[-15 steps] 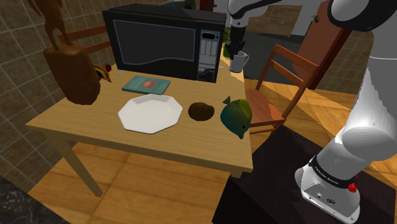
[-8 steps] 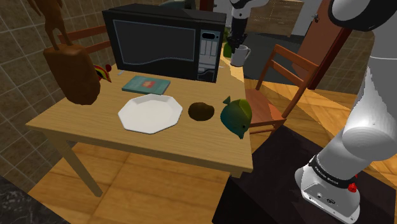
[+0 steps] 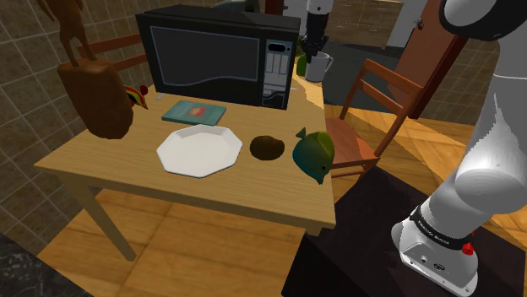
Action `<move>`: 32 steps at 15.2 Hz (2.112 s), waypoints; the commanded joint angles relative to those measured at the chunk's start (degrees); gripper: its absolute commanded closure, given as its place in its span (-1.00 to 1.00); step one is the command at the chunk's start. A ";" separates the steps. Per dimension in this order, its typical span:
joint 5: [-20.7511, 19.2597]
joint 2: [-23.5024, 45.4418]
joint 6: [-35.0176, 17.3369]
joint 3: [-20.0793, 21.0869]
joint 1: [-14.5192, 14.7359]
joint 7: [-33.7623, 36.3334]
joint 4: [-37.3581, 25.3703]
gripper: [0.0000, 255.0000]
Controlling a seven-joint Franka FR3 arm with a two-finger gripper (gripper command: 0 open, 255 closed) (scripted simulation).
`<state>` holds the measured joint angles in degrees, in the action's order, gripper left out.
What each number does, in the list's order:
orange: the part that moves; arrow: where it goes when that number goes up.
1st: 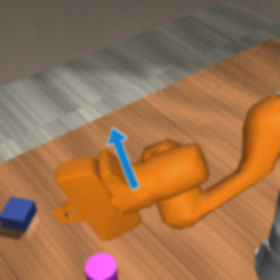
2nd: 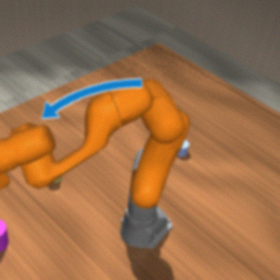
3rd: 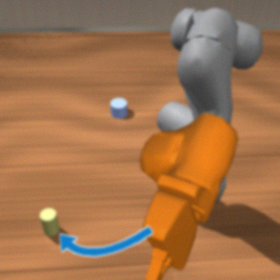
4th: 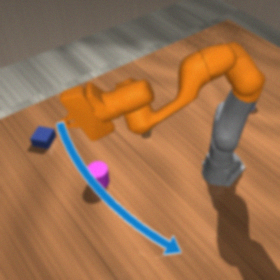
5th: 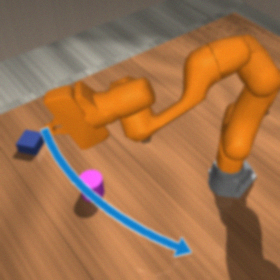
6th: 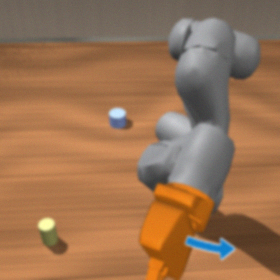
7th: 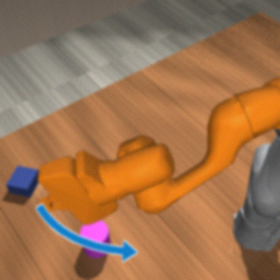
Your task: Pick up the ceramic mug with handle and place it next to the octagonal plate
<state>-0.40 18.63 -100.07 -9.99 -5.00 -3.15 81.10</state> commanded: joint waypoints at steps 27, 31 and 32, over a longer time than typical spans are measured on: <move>-2.94 1.47 0.37 9.54 18.84 28.42 -0.34 1.00; -2.98 1.49 -2.69 9.55 18.81 28.58 2.71 1.00; -2.99 1.53 -3.44 9.55 18.80 28.62 3.42 1.00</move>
<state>-3.18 18.69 -102.03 0.00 14.28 25.47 82.23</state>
